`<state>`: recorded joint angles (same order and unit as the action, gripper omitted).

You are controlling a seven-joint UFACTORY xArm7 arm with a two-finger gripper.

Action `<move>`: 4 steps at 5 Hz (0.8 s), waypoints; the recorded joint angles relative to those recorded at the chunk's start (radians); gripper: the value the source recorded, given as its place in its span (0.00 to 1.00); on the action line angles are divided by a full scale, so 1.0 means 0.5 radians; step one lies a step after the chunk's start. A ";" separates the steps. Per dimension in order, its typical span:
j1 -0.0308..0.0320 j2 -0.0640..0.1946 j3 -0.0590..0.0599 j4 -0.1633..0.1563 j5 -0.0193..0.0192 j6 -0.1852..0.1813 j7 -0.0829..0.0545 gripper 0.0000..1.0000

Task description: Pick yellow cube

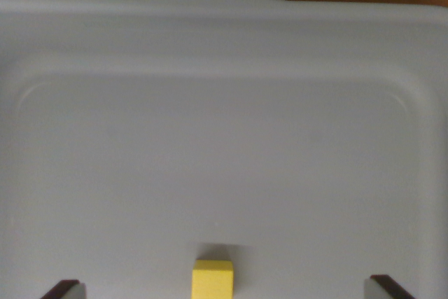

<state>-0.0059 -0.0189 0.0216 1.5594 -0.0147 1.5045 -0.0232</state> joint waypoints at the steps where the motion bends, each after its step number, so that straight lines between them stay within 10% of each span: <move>1: 0.002 0.009 -0.001 -0.038 -0.0002 -0.039 0.002 0.00; 4: 0.004 0.020 -0.003 -0.087 -0.0005 -0.089 0.004 0.00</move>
<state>-0.0040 -0.0089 0.0203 1.5161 -0.0150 1.4601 -0.0214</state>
